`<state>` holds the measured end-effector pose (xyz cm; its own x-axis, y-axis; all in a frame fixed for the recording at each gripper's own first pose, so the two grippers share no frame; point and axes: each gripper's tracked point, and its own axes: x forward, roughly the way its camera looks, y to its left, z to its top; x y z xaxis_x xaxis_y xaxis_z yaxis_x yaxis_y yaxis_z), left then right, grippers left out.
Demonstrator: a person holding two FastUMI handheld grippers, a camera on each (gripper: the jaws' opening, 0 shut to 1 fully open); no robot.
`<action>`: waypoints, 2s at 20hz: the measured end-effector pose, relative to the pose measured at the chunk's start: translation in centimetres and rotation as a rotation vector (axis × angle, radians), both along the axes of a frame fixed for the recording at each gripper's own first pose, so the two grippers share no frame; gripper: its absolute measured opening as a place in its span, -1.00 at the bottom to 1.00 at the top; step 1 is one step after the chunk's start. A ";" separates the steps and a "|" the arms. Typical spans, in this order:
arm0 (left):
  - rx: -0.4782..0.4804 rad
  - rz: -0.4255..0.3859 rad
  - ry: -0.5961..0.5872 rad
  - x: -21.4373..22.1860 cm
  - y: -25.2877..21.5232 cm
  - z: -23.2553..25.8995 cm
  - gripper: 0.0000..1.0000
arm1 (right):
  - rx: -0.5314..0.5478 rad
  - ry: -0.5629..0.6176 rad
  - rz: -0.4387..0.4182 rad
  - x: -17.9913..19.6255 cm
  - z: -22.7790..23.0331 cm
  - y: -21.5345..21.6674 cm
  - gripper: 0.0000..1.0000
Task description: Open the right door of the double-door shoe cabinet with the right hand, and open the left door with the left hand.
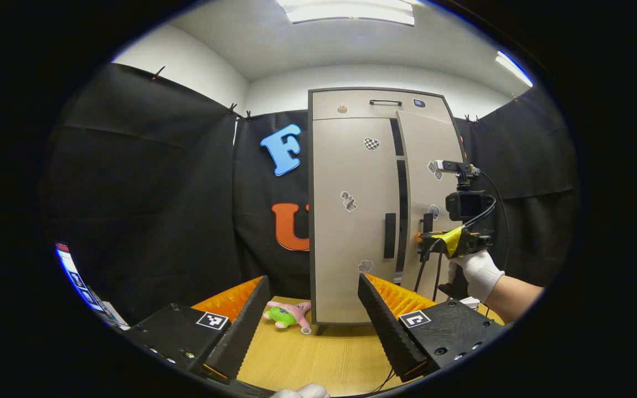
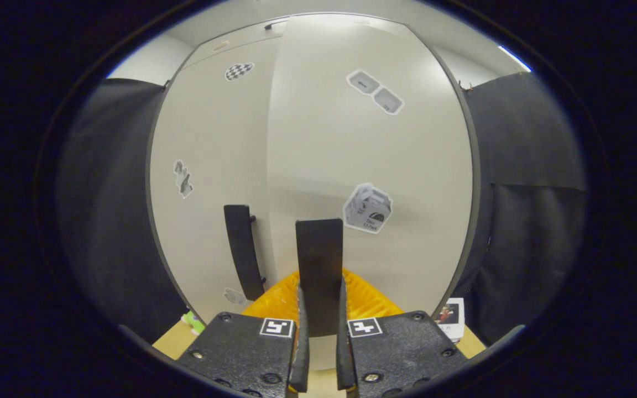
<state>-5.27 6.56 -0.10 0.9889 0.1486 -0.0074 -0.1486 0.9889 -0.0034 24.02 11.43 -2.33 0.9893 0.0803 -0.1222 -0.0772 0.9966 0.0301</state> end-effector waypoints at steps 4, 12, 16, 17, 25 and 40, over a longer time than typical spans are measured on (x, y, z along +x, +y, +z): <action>-0.014 -0.018 0.005 0.3 -0.6 0.0 0.92 | 0.001 -0.002 0.034 -2.3 -0.1 -1.2 -0.56; -0.003 -0.040 -0.001 -0.7 -5.2 0.3 0.92 | 0.004 0.000 0.082 -6.9 -0.2 -5.0 -0.58; 0.002 -0.067 0.015 -0.7 -8.4 0.1 0.93 | 0.021 -0.006 0.090 -9.0 -0.3 -7.7 -0.60; 0.007 -0.073 0.017 -0.8 -9.3 0.0 0.93 | 0.019 -0.006 0.091 -9.5 -0.3 -8.5 -0.60; 0.005 -0.103 0.027 -0.4 -15.9 0.3 0.93 | -0.005 -0.014 0.110 -11.8 -0.3 -14.6 -0.70; 0.006 -0.099 0.016 0.3 -22.8 1.6 0.93 | 0.029 -0.007 0.130 -11.2 -0.2 -23.2 -0.92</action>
<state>-4.97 -16.24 1.49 0.9985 0.0506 -0.0224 -0.0506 0.9987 0.0042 12.80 -11.78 -2.51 0.9711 0.2113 -0.1106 -0.2060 0.9768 0.0580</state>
